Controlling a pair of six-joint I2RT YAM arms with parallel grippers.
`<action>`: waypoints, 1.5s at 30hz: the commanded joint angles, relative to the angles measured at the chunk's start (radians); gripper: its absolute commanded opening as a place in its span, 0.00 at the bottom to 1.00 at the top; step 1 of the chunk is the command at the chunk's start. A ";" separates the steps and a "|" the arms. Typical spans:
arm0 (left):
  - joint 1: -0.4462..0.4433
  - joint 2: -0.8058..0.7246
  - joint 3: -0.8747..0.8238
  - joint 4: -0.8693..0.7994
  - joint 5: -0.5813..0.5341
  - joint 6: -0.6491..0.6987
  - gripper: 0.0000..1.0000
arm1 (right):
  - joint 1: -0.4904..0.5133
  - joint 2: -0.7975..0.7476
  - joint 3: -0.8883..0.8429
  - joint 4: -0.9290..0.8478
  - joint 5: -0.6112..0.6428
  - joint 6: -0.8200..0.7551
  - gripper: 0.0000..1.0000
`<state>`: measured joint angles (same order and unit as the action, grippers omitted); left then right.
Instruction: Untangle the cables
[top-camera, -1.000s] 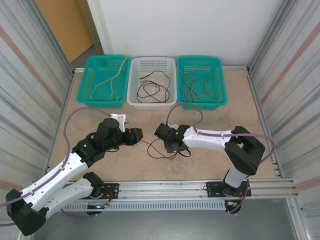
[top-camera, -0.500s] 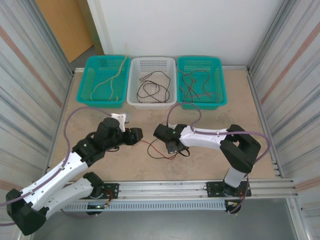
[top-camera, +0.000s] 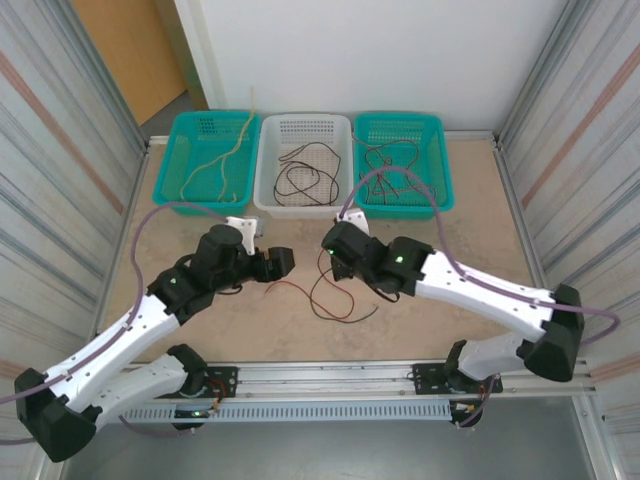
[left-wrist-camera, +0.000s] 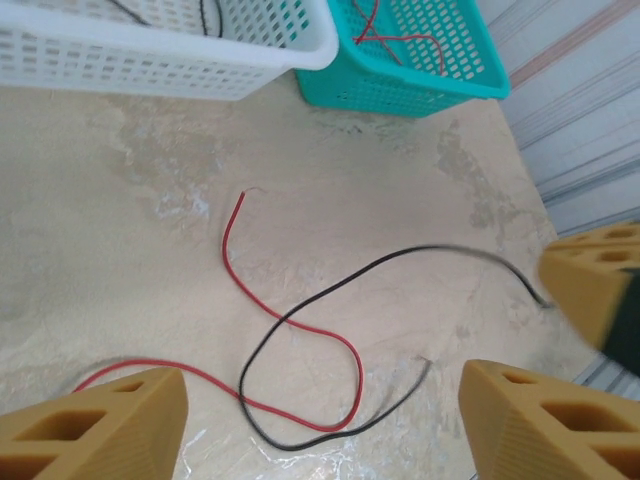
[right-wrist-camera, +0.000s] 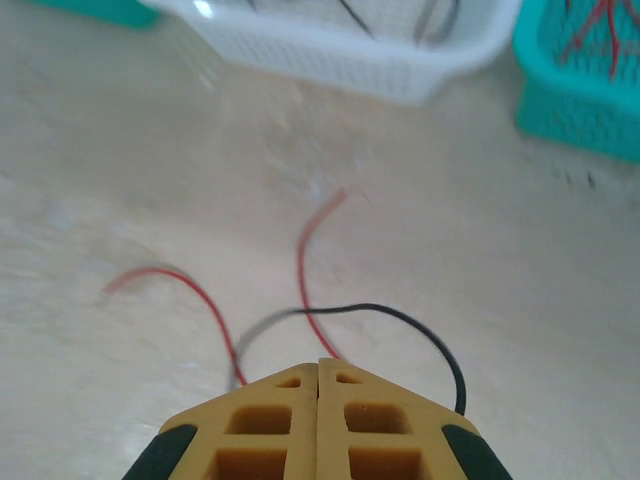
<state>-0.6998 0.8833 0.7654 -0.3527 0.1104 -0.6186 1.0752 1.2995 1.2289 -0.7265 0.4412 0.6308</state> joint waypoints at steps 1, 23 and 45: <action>0.007 -0.001 0.010 0.073 0.053 0.014 0.78 | 0.012 -0.071 0.042 0.073 -0.028 -0.138 0.00; -0.024 0.014 -0.047 0.093 0.015 0.045 0.78 | -0.093 -0.121 -0.281 -0.017 -0.050 0.244 0.63; -0.015 0.004 -0.065 0.077 0.011 0.054 0.76 | -0.106 0.349 -0.288 -0.017 -0.152 0.277 0.13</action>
<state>-0.7212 0.9066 0.7044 -0.2623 0.1333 -0.5938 0.9623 1.6386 0.9226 -0.6834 0.2646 0.8833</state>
